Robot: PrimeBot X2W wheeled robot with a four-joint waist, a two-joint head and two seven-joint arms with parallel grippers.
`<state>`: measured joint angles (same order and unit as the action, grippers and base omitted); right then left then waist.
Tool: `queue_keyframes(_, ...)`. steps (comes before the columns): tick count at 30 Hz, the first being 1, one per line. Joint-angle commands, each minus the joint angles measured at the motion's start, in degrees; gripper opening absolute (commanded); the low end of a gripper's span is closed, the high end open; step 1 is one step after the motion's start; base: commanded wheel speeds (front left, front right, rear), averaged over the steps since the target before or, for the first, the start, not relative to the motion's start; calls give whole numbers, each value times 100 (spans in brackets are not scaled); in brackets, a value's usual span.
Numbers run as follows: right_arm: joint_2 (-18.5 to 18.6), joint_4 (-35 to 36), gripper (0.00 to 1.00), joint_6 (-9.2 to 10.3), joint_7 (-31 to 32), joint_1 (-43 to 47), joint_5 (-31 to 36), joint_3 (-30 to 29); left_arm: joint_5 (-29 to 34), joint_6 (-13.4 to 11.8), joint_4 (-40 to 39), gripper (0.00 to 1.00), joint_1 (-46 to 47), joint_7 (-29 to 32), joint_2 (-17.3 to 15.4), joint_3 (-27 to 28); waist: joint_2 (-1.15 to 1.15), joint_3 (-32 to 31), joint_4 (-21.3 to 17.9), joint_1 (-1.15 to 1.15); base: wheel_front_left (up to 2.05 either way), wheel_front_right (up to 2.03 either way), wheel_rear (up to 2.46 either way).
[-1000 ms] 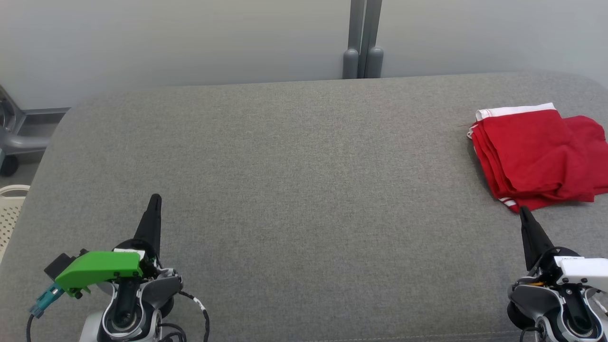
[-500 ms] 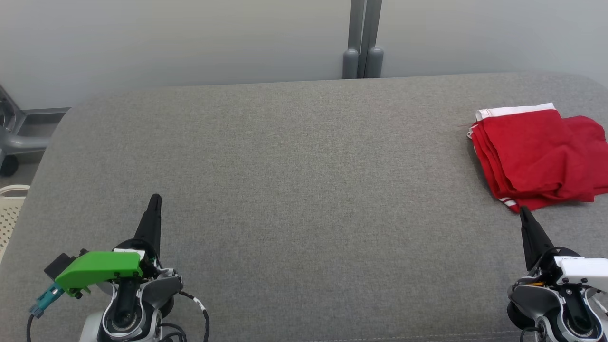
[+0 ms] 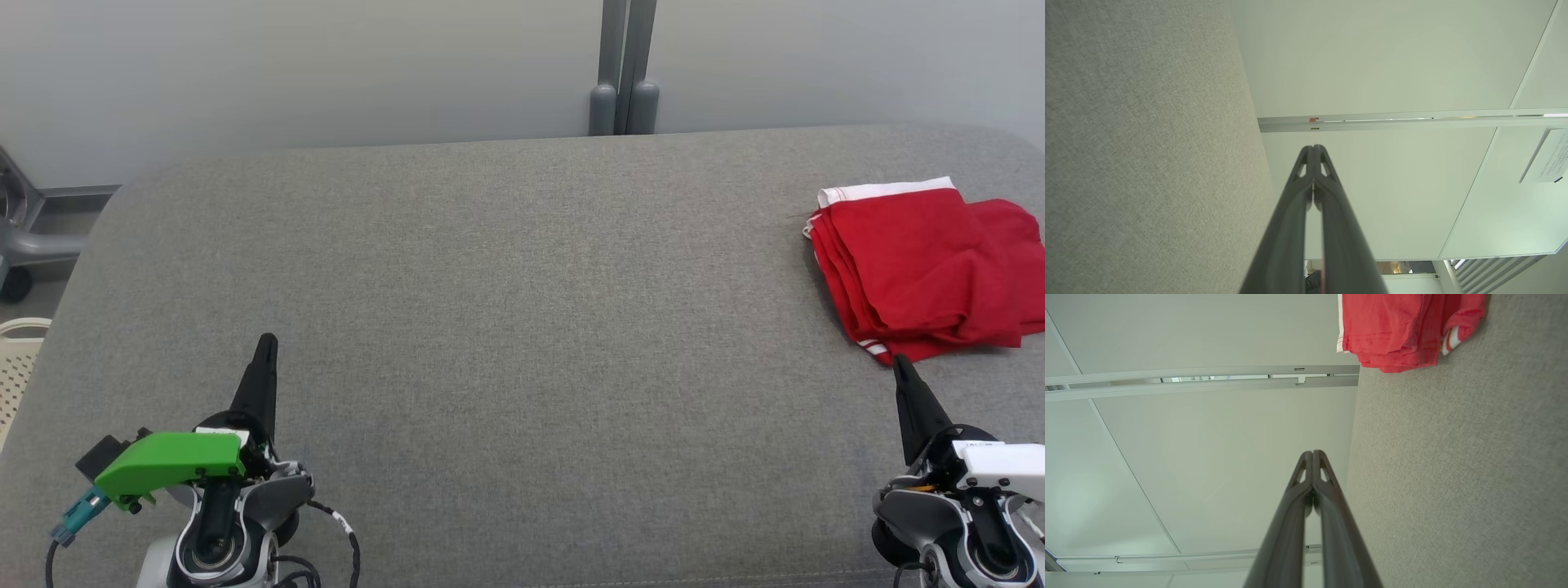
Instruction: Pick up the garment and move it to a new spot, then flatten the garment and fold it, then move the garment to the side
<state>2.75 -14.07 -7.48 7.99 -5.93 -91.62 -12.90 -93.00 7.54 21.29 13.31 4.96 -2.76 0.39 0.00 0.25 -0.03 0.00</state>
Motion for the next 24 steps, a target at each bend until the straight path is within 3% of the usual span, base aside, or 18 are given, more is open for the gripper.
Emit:
queue_keyframes(1,24,25,0,-2,15,-32,-27,-9,-19,10,3,0,78,5,-3,20,0,0,0,0,0,0,0)
queue_keyframes(24,24,25,0,-2,14,-32,-27,-10,-19,10,3,0,78,5,-3,20,0,0,0,0,0,0,0)
